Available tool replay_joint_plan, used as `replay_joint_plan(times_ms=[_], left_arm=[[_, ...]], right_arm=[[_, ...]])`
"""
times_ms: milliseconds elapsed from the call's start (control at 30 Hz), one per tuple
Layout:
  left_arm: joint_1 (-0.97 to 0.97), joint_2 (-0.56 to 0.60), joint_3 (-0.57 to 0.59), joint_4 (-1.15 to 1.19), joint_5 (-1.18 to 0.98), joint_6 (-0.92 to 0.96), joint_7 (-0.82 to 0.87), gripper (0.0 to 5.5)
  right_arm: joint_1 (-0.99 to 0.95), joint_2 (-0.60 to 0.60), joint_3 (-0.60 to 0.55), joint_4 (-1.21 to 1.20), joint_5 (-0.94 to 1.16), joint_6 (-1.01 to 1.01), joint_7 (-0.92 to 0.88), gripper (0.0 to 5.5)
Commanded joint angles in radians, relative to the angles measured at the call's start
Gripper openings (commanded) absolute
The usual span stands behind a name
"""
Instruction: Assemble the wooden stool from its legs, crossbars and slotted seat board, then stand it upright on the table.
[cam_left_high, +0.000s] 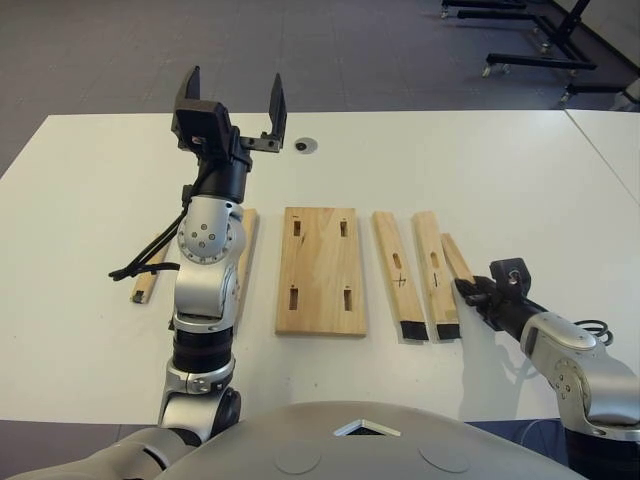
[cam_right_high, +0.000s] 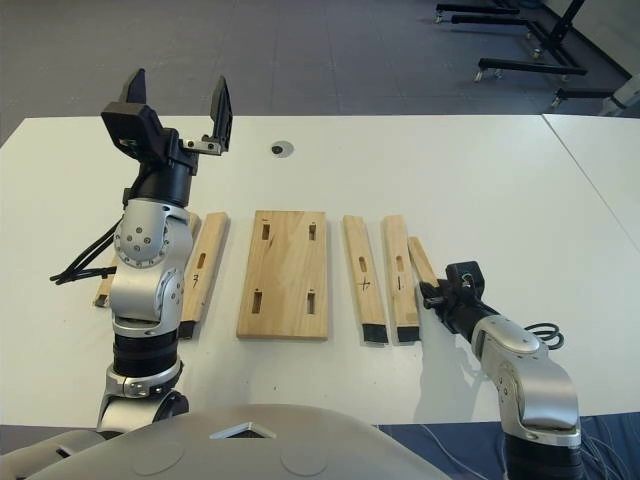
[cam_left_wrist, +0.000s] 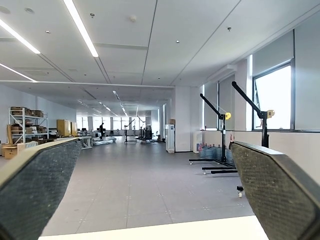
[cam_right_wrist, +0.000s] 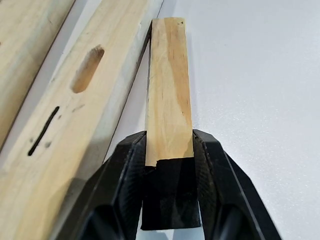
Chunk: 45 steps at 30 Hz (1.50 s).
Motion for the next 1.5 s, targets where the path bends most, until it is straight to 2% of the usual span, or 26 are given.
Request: replay_joint_plan(times_ms=[33,167,300,400,467,567,633,800,1100,1500], left_arm=[[0.001,0.009,0.005,-0.004,-0.001,0.020,-0.006,5.40],[-0.009,0.022,0.004,0.004,0.006,0.024,-0.012,5.40],[-0.040,0.024,0.064,0.027,-0.083,0.052,-0.038,5.40],[-0.079,-0.020,0.131,0.008,-0.447,0.192,-0.187,5.40],[-0.086,-0.034,0.119,-0.060,-0.710,0.307,-0.284,5.40],[-0.092,-0.024,0.085,-0.072,-0.893,0.434,-0.326,5.40],[-0.109,-0.027,0.102,-0.043,-0.964,0.479,-0.298,5.40],[-0.135,-0.023,0.142,0.003,-1.072,0.529,-0.229,5.40],[-0.136,-0.005,0.136,-0.006,-1.109,0.544,-0.189,5.40],[-0.141,-0.008,0.128,-0.001,-1.140,0.531,-0.175,3.54]], right_arm=[[-0.012,0.071,0.012,0.077,-0.072,-0.019,-0.114,1.29],[-0.122,0.120,-0.050,0.071,-0.088,-0.111,-0.201,1.29],[-0.331,0.141,-0.036,-0.074,-0.009,-0.252,-0.147,1.29],[-0.442,0.105,0.088,-0.191,0.026,-0.340,-0.022,1.29],[-0.472,0.082,0.196,-0.222,-0.002,-0.391,0.046,1.29],[-0.493,0.068,0.341,-0.254,-0.032,-0.450,0.137,1.29],[-0.501,0.062,0.382,-0.256,-0.047,-0.477,0.163,1.29],[-0.510,0.077,0.412,-0.237,-0.061,-0.520,0.172,1.29],[-0.494,0.084,0.407,-0.158,-0.172,-0.595,0.108,1.29],[-0.474,0.099,0.414,-0.115,-0.216,-0.606,0.096,1.29]])
